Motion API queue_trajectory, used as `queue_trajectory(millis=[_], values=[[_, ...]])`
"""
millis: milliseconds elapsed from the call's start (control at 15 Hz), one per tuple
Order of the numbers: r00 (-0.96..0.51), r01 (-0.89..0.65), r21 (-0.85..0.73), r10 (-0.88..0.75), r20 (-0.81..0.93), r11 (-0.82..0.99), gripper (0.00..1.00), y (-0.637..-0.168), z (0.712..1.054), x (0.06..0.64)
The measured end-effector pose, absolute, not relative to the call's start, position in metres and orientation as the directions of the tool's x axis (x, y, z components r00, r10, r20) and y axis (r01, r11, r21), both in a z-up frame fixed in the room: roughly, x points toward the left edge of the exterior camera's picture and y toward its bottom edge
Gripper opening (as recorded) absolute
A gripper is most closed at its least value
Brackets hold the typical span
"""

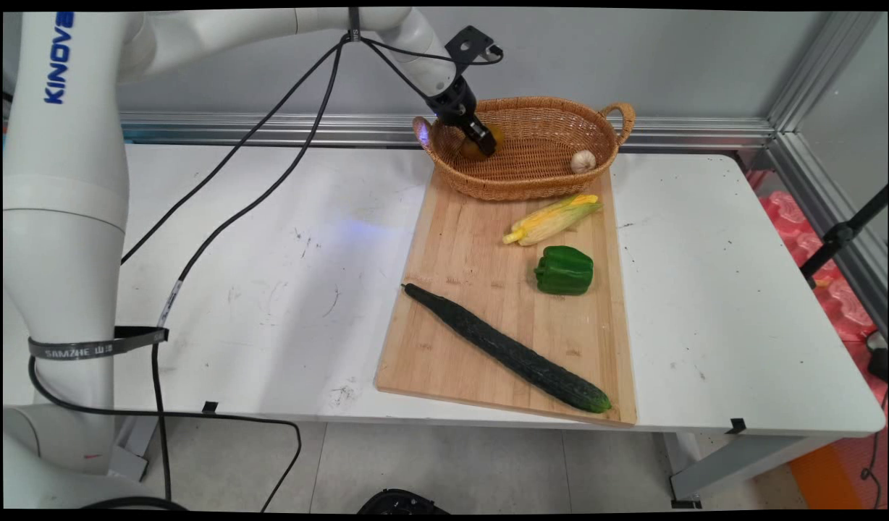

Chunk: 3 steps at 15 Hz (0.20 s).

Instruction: Place the picked object in the vegetable basket

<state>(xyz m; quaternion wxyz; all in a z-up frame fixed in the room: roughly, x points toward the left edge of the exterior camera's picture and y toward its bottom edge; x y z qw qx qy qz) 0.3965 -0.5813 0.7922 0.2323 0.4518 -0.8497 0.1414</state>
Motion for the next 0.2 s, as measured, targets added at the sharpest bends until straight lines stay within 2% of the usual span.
queue_trajectory(millis=[200], values=[[-0.498, -0.823, -0.038, -0.688, 0.528, 0.566, 1.00, -0.5808, 0.7975, 0.3959]])
